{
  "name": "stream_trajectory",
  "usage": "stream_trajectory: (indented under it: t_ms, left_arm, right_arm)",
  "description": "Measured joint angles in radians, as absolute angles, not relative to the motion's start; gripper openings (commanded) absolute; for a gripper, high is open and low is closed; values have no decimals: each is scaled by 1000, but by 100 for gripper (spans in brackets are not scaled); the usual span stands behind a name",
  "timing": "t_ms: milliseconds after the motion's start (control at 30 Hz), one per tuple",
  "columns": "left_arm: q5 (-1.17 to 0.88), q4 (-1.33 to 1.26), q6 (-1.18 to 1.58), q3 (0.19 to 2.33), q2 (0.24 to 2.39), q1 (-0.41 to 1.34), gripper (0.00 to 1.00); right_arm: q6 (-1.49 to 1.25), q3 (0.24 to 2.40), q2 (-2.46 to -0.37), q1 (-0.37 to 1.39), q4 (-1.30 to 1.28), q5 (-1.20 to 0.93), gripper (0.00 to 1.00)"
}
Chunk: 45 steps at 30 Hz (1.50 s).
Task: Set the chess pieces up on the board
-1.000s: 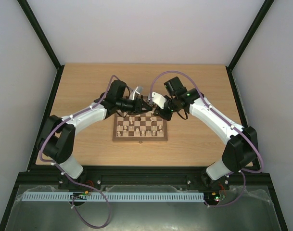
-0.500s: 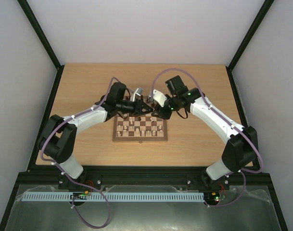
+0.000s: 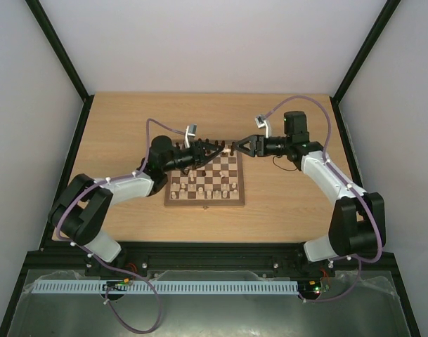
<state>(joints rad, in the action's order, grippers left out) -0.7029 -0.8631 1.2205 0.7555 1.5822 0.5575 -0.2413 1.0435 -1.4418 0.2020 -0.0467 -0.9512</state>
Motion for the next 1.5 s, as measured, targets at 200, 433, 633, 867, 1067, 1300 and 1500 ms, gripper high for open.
stream_trajectory:
  t_ms: [200, 433, 633, 867, 1067, 1300, 1500]
  left_arm:
    - [-634, -977, 1278, 755, 1583, 593, 11]
    - [-606, -991, 1295, 756, 1593, 609, 11]
    - [-592, -1001, 1300, 755, 1597, 608, 11]
    - [-582, -1008, 1305, 755, 1597, 608, 12]
    - [-582, -1010, 1309, 756, 1597, 608, 30]
    - [-590, -819, 1187, 766, 1544, 548, 45]
    - [-416, -220, 817, 962, 1374, 417, 62]
  right_arm:
    - [-384, 1024, -1443, 205, 56, -1037, 54]
    - [-470, 1023, -1456, 229, 130, -1101, 37]
    - [-485, 1023, -1456, 268, 145, -1125, 33]
    - [-489, 1019, -1456, 271, 149, -1123, 17]
    - [-471, 1016, -1456, 270, 147, -1111, 9]
    - [-274, 1107, -1455, 273, -50, -999, 8]
    - [-29, 1274, -1455, 363, -269, -808, 8]
